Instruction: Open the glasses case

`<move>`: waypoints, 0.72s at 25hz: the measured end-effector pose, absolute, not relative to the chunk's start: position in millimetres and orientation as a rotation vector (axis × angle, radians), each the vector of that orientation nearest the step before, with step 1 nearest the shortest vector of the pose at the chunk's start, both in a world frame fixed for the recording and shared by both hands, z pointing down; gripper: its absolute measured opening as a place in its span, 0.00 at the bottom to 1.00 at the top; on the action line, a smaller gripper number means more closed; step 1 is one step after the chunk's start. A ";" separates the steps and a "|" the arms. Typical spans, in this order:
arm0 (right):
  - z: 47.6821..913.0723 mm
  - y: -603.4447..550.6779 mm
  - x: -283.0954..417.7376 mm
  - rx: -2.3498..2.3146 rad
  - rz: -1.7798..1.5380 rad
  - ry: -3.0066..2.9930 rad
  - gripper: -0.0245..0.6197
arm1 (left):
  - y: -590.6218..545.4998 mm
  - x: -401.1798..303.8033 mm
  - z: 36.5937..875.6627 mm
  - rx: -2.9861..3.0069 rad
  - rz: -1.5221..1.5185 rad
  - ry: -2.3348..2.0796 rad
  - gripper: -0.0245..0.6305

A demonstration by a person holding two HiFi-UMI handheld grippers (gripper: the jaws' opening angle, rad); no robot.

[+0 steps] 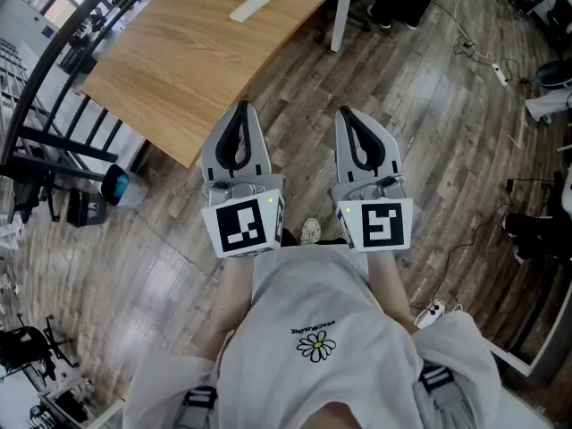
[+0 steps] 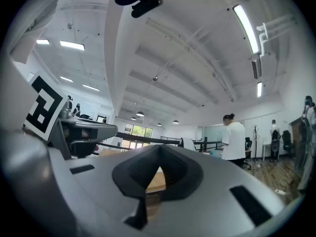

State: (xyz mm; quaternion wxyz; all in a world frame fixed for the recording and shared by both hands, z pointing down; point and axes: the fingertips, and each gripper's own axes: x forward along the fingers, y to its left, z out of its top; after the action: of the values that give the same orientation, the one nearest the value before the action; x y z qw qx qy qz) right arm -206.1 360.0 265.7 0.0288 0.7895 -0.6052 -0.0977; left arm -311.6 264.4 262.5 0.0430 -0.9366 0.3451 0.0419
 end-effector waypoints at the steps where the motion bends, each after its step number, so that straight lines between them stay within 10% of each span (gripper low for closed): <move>1: 265.4 360.8 -205.4 2.437 -0.301 -1.866 0.05 | 265.3 -310.8 262.0 -2.864 0.131 1.052 0.06; 18: 266.9 354.3 -211.6 2.333 -0.235 -2.169 0.05 | 269.1 -304.4 261.9 -2.846 0.154 1.049 0.06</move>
State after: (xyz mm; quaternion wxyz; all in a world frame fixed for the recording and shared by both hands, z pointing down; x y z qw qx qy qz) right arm -211.6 354.3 266.9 -0.0260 0.7301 -0.6788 -0.0735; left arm -304.4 269.1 261.9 0.0522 -0.9358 0.3450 0.0505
